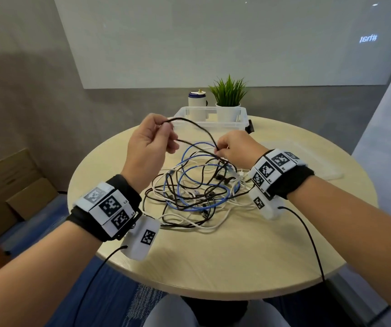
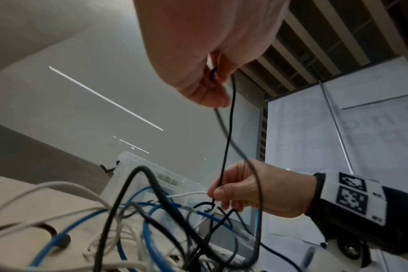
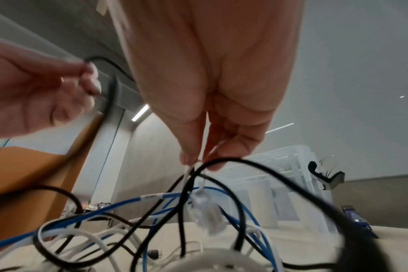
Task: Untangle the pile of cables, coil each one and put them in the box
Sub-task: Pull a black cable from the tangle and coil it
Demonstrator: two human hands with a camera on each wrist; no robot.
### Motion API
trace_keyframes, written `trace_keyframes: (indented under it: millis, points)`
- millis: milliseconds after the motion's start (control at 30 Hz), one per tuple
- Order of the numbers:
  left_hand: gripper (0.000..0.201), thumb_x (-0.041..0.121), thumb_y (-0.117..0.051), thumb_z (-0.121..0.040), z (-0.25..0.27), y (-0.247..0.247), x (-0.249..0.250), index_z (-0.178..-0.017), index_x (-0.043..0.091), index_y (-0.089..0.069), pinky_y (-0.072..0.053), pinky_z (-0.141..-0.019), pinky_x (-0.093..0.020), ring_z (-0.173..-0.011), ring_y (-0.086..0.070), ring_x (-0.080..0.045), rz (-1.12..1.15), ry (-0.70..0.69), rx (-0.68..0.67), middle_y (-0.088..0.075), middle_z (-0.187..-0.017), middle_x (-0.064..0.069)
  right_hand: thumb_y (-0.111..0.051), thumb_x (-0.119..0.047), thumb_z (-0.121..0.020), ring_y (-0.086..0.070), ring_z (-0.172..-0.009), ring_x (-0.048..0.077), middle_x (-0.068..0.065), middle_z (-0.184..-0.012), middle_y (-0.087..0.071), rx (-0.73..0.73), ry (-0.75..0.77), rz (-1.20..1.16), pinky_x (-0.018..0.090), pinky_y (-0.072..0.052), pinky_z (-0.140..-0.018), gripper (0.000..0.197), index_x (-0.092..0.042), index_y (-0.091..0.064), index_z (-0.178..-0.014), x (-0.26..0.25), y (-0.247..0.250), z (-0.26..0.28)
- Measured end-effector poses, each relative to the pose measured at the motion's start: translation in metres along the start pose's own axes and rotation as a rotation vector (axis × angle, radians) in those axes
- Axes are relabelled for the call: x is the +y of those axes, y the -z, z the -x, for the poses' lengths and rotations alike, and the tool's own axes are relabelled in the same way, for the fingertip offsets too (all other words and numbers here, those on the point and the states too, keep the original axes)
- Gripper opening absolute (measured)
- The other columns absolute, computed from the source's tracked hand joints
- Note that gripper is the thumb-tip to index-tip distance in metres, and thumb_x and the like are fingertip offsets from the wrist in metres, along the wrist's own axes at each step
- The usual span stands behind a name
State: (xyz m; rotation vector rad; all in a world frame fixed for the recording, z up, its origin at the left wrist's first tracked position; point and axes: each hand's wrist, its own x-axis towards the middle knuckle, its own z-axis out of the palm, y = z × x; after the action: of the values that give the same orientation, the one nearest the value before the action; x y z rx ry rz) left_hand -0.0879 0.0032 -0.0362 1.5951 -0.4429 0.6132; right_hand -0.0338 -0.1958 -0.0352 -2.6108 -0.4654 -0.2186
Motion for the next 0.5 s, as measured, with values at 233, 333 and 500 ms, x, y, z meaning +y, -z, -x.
trace_keyframes:
  millis: [233, 333, 500]
  points:
    - [0.036, 0.033, -0.043, -0.098, -0.002, 0.006, -0.006, -0.092, 0.01, -0.071, -0.05, -0.065, -0.032, -0.065, -0.059, -0.02, -0.754, 0.306, -0.367, -0.069, -0.083, -0.008, -0.059, -0.022, -0.093, -0.06, -0.081, 0.023, 0.009, -0.085, -0.062, 0.172, 0.011, -0.161, 0.027, -0.041, -0.067, 0.016, -0.006, -0.064, -0.093, -0.002, 0.017, -0.003]
    - [0.027, 0.025, -0.048, -0.097, -0.003, -0.002, -0.002, -0.11, 0.011, -0.067, -0.049, -0.073, -0.033, -0.078, -0.063, -0.03, -0.793, 0.158, -0.27, -0.064, -0.083, -0.01, -0.055, -0.024, -0.095, -0.064, -0.078, 0.021, 0.004, -0.08, -0.059, 0.274, 0.051, -0.251, 0.032, -0.049, -0.069, 0.012, -0.014, -0.056, -0.088, -0.008, 0.023, -0.002]
    - [0.047, 0.02, -0.051, -0.096, -0.006, -0.017, 0.008, -0.14, 0.033, -0.038, -0.045, -0.053, -0.016, -0.059, -0.059, -0.014, -0.459, 0.005, -0.139, -0.06, -0.104, 0.005, -0.051, -0.011, -0.097, -0.07, -0.072, 0.012, 0.009, -0.085, -0.065, 0.23, 0.141, -0.52, 0.026, -0.056, -0.059, 0.018, -0.018, -0.046, -0.08, -0.024, 0.028, 0.002]
